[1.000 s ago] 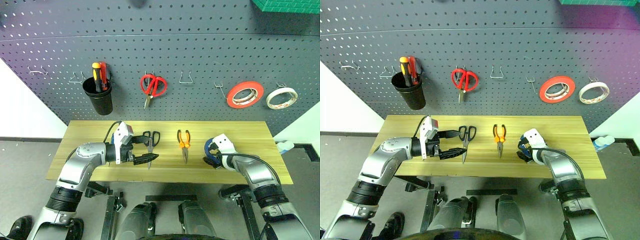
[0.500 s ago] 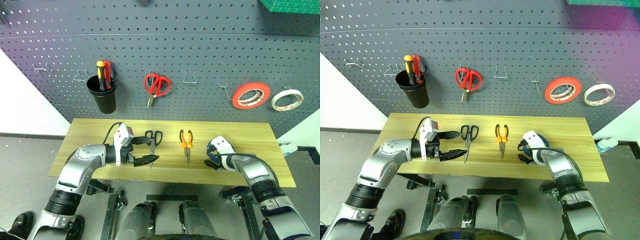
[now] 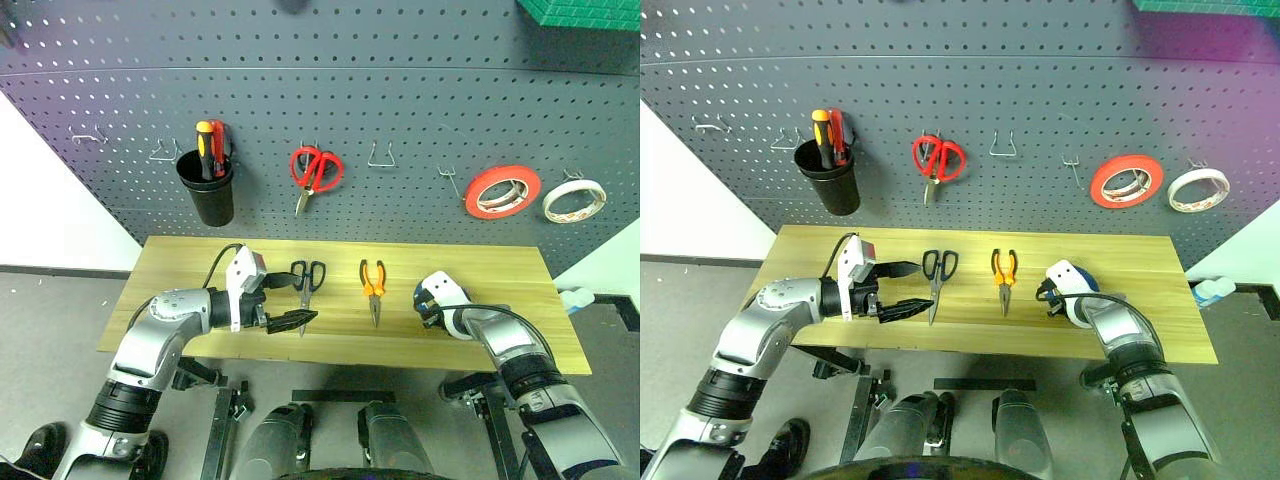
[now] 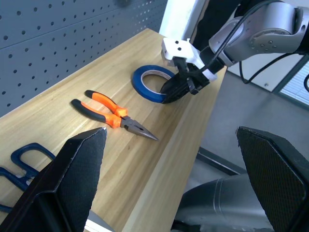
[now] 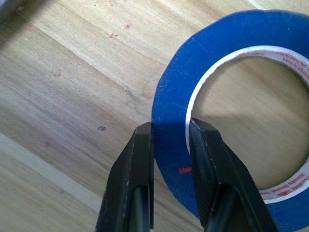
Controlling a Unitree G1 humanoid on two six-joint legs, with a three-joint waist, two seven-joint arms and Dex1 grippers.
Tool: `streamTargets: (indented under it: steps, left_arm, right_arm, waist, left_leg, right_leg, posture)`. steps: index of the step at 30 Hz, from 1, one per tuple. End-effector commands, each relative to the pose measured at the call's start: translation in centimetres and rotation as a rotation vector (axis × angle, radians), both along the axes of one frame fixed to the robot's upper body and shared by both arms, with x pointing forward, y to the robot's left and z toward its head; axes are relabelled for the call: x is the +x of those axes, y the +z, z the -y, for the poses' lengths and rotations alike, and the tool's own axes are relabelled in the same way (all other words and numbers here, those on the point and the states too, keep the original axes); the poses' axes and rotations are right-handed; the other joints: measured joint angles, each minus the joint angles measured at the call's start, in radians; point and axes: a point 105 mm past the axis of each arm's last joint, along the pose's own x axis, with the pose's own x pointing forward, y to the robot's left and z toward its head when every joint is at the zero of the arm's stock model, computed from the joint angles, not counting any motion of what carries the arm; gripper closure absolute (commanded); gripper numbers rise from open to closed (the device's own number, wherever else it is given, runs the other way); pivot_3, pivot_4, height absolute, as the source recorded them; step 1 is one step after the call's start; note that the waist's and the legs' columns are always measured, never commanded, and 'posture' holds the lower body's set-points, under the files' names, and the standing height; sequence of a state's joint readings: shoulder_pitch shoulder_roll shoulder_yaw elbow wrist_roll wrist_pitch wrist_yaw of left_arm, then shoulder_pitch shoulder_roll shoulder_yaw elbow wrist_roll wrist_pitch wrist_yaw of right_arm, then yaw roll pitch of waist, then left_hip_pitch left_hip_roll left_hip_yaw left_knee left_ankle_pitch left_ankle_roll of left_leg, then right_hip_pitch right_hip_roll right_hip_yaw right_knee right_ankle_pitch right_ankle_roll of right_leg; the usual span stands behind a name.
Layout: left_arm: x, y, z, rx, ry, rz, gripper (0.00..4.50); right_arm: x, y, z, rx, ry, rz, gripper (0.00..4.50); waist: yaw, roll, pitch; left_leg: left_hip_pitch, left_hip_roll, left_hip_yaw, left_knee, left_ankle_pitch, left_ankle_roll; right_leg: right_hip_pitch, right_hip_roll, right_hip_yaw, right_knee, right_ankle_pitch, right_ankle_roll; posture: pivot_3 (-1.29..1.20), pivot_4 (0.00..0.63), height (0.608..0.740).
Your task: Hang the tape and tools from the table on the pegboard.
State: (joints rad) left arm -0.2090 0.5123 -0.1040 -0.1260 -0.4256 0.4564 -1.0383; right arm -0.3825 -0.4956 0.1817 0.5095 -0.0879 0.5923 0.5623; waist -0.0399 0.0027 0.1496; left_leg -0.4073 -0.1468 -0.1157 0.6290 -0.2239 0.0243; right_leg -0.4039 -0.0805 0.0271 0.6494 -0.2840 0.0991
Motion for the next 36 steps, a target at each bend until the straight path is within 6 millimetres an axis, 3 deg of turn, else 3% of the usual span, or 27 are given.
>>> streamTargets:
  steps: [1, 8, 18, 27, 36]
  left_arm:
    - [0.0, 1.0, 0.0, -0.017, -0.003, 0.031, 0.00]
    - [0.2, 0.8, 0.1, -0.018, 0.006, 0.036, 0.00]
    - [1.1, 1.4, -0.4, -0.031, 0.025, 0.063, 0.00]
    - [1.8, 2.4, -1.2, -0.054, 0.044, 0.081, 0.00]
    - [1.5, 3.8, -1.8, -0.108, 0.034, 0.055, 0.00]
  right_arm:
    - [-1.0, -1.0, 0.8, -0.030, -0.021, -0.039, 3.84]
    - [-0.7, 1.0, -1.9, 0.183, 0.024, 0.061, 3.84]
    - [-0.9, 5.6, -1.8, 0.436, 0.009, 0.392, 3.84]
    - [-3.7, 8.6, -3.0, 0.626, 0.058, 0.613, 3.84]
    - [-4.6, 12.3, -5.8, 0.780, 0.190, 0.726, 3.84]
  waist:
    - [0.000, 0.000, 0.000]
    - [-0.001, 0.000, 0.000]
    - [-0.003, 0.000, 0.000]
    - [-0.006, 0.001, -0.001]
    - [-0.006, 0.002, -0.007]
  left_leg:
    - [0.000, 0.000, 0.000, 0.000, 0.000, 0.000]
    - [0.000, 0.000, 0.000, -0.002, 0.000, 0.000]
    - [-0.001, 0.000, 0.000, -0.002, 0.000, 0.000]
    - [0.000, 0.000, 0.000, -0.002, 0.000, -0.001]
    - [0.000, 0.000, 0.000, 0.000, 0.001, -0.002]
  right_leg:
    - [0.000, 0.000, 0.000, 0.000, 0.000, 0.000]
    - [0.000, 0.000, 0.000, 0.000, 0.000, 0.001]
    - [-0.001, 0.000, 0.000, 0.000, 0.001, 0.001]
    - [-0.001, 0.001, 0.000, 0.001, 0.001, 0.002]
    - [-0.002, 0.001, 0.000, 0.003, 0.002, 0.002]
  posture:
    - [-0.09, 0.160, 0.740]
    - [-0.11, 0.144, 0.740]
    - [-0.13, 0.113, 0.740]
    - [-0.15, 0.092, 0.740]
    - [-0.16, 0.062, 0.740]
